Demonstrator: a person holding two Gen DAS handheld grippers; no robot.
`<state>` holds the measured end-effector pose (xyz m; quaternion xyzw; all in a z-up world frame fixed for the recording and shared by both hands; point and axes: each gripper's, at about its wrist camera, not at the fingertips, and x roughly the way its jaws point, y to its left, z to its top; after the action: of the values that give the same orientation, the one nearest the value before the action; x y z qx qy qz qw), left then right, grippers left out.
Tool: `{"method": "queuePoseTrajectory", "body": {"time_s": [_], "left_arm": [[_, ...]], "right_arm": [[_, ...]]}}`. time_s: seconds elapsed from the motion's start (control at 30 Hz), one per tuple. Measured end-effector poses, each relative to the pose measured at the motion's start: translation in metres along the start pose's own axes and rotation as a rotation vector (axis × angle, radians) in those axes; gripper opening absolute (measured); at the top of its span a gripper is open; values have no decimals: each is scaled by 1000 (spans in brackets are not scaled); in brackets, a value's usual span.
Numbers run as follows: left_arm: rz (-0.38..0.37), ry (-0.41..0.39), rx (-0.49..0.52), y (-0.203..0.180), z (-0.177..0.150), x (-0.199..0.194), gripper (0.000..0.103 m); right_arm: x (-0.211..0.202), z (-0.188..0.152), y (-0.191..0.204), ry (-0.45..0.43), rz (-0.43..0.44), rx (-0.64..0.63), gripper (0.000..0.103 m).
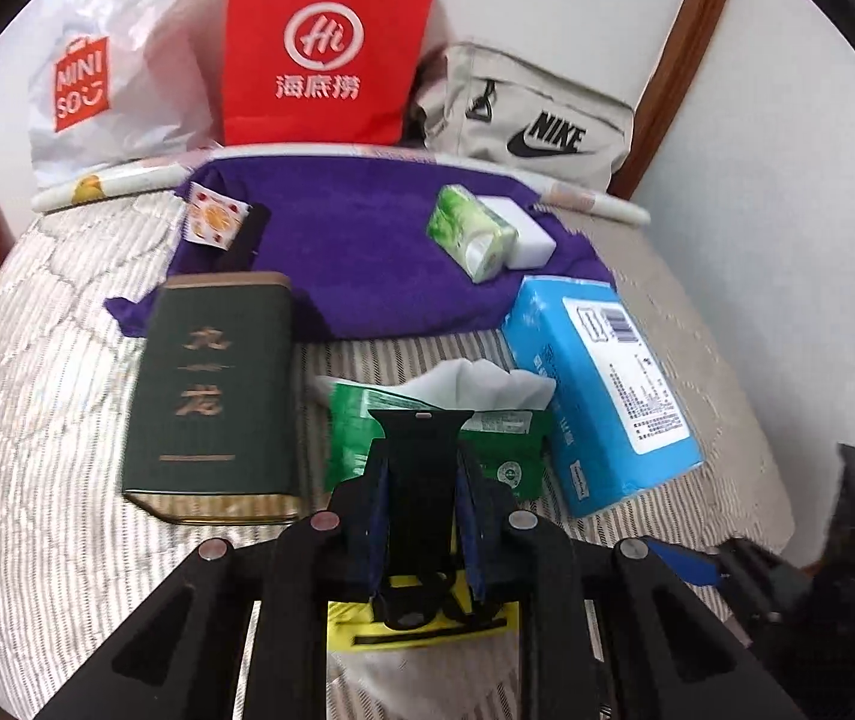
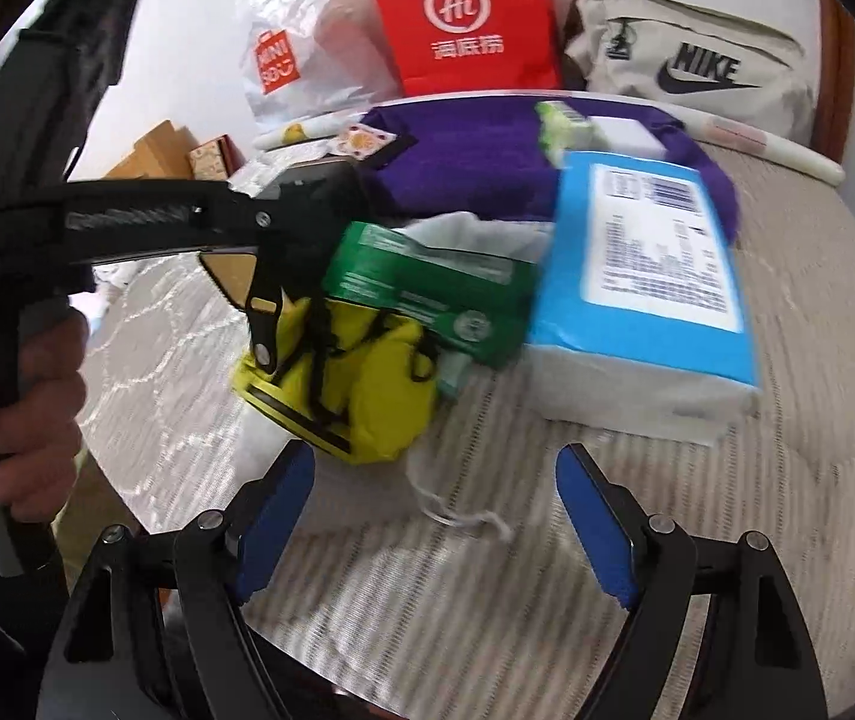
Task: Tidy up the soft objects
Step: 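Close the right tool on the yellow mesh pouch and lift it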
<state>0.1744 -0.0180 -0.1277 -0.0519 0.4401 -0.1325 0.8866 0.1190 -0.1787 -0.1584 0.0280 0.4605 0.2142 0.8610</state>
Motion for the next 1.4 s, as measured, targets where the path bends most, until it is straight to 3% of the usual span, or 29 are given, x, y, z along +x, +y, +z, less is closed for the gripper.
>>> {"method": "queuePoseTrajectory", "body": {"time_s": [0.1,0.2,0.43,0.47,0.53,0.6,1.03,1.4], "left_arm": [[-21,-13,-19,9,2,-12,20],[-19,-28,-25,18,1,-22,19],[9,-46,-53,45,-10,-34,19],[12,-43,-54,49,-13,-35,19],[17,-36,-53,56,-19,-36,19],[29,-23,-55,63,-25,-34,19],[33,37,-93,84,-57,-24,19],[45,66,-104,75,-70,-17,19]], "right_arm": [[8,4,8,-6,8,-8,81],[22,8,12,14,-5,-6,70],[40,10,7,17,-2,85,65],[42,11,6,11,7,91,62],[46,12,7,7,31,98,36],[48,13,8,5,30,99,31],[-1,1,0,-63,34,110,27],[-37,-34,-36,-63,-68,131,27]]}}
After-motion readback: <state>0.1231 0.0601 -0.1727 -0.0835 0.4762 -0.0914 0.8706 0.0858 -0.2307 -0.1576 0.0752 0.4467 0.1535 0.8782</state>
